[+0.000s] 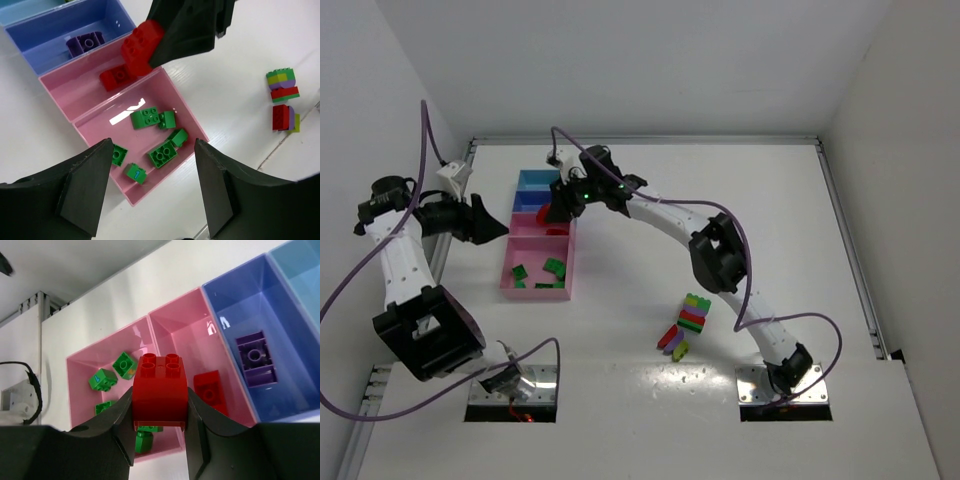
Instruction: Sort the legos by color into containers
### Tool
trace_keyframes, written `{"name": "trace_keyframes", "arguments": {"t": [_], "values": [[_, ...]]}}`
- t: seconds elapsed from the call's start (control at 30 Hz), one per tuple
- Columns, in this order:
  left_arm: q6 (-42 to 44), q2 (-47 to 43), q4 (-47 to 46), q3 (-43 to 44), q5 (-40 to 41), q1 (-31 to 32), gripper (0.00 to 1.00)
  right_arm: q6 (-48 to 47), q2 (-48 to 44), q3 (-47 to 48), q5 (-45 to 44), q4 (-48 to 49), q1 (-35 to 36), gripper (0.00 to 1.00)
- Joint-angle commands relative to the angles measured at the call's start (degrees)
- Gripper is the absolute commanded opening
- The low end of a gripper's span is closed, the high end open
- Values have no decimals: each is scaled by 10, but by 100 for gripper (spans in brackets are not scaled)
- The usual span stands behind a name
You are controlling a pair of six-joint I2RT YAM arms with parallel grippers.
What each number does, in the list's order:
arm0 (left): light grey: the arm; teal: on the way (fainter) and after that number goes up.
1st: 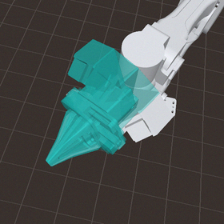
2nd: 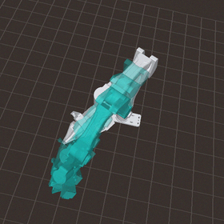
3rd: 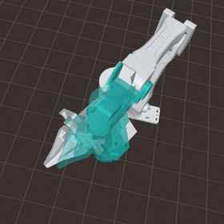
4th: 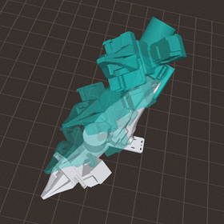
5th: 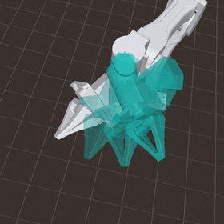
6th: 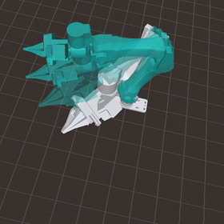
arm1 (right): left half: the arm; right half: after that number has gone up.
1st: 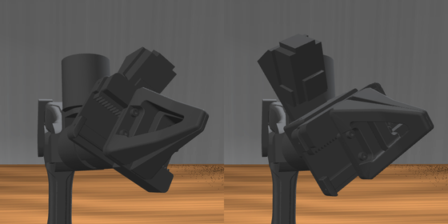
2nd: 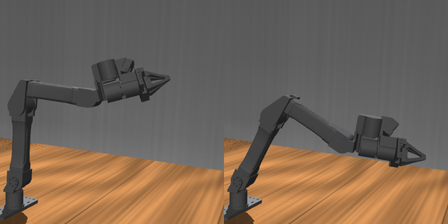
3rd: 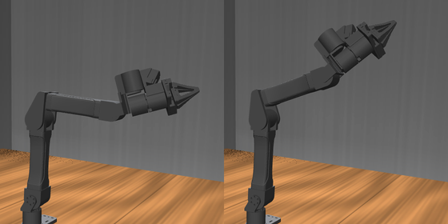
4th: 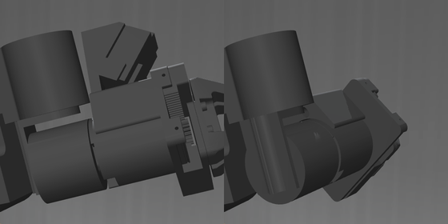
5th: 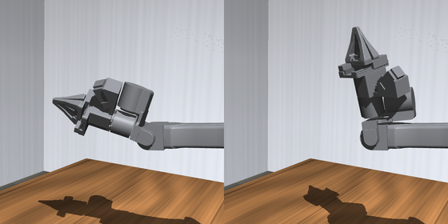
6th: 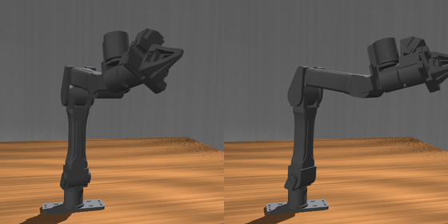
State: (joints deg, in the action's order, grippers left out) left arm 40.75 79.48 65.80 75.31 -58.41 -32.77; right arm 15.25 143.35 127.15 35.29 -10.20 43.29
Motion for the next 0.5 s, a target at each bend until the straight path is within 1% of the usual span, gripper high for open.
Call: {"name": "trace_keyframes", "arguments": {"t": [0.0,0.1,0.13,0.2,0.23,0.27,0.3,0.33,0.37,0.47], "values": [[27,-2,35,23,-37,-21,72,8,15,23,-14,32,12,3],[59,9,67,35,-50,-27,73,2,27,29,-28,26,12,10],[77,9,77,43,-50,-33,74,-4,32,29,-34,26,12,18],[78,15,85,48,-57,-33,74,-4,33,35,-39,26,12,27],[78,15,85,48,-57,-33,76,-9,38,35,-39,26,12,36],[78,15,85,48,-57,-33,78,-9,38,35,-44,26,12,43],[84,15,85,48,-57,-33,78,-9,38,35,-44,19,12,53],[84,15,85,48,-57,-33,79,-9,38,35,-50,19,12,57],[84,9,85,48,-57,-33,79,-14,38,35,-51,19,12,61],[84,9,85,48,-57,-33,79,-21,19,35,-56,19,12,65]]}}
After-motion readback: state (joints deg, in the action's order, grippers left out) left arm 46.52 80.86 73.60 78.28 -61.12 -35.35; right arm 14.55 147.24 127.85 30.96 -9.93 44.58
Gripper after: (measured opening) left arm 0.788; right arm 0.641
